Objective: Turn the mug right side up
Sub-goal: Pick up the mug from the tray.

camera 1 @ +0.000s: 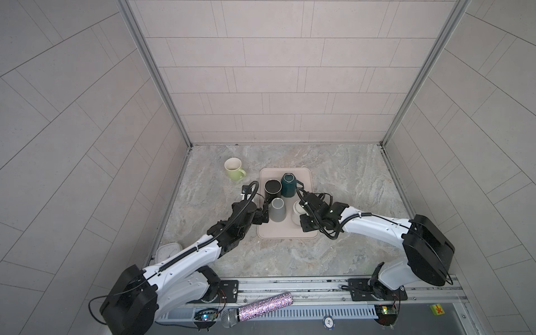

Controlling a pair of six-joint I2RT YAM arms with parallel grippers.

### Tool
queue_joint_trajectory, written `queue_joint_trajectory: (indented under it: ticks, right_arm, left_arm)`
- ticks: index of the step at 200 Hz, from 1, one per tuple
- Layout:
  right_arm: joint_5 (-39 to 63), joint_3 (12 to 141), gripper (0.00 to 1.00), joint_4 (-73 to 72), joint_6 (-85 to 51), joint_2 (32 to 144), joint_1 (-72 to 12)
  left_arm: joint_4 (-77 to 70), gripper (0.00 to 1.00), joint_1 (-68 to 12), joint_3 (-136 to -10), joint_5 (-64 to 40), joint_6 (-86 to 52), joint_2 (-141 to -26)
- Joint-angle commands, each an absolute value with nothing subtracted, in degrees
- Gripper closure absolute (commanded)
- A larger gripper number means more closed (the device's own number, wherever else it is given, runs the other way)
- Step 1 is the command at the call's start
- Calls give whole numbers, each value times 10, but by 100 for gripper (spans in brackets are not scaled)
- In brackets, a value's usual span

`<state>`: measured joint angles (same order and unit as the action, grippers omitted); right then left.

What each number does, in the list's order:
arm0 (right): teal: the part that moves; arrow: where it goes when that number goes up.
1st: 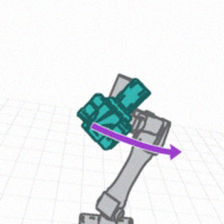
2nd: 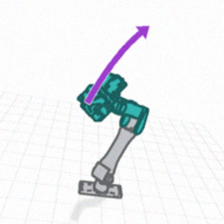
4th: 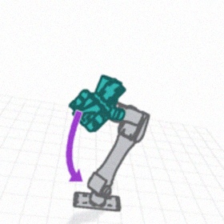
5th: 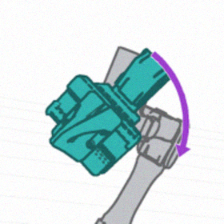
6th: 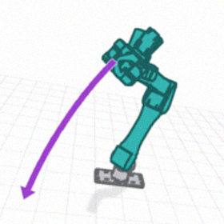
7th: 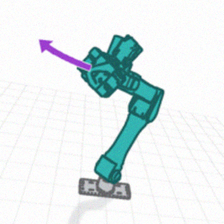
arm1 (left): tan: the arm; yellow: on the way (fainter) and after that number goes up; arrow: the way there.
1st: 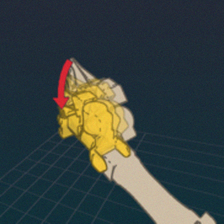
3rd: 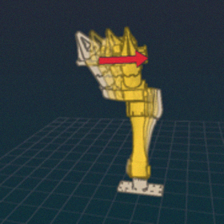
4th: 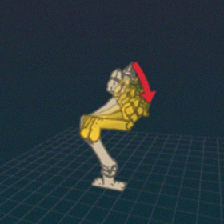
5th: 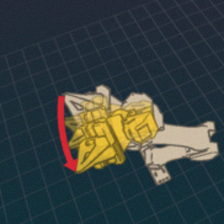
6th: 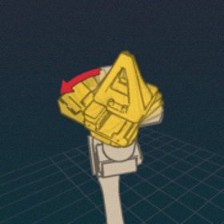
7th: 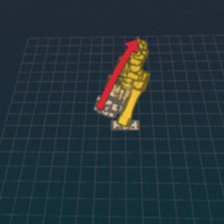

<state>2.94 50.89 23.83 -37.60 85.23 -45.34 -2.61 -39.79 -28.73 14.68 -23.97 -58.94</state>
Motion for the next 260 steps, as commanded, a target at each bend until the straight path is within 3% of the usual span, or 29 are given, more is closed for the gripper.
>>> queue_joint_trajectory:
  ticks: [1, 130, 260]
  right_arm:
    - [22, 506, 100, 210, -350, 808, -453]
    - [-9, 439, 100, 118, -304, 684, -415]
    - [25, 468, 100, 96, -306, 650, -345]
  left_arm:
    - [-8, 0, -402, -315, 135, -237, -605]
    - [28, 0, -440, -392, 97, -251, -655]
    - [59, 0, -485, -483, 110, -236, -686]
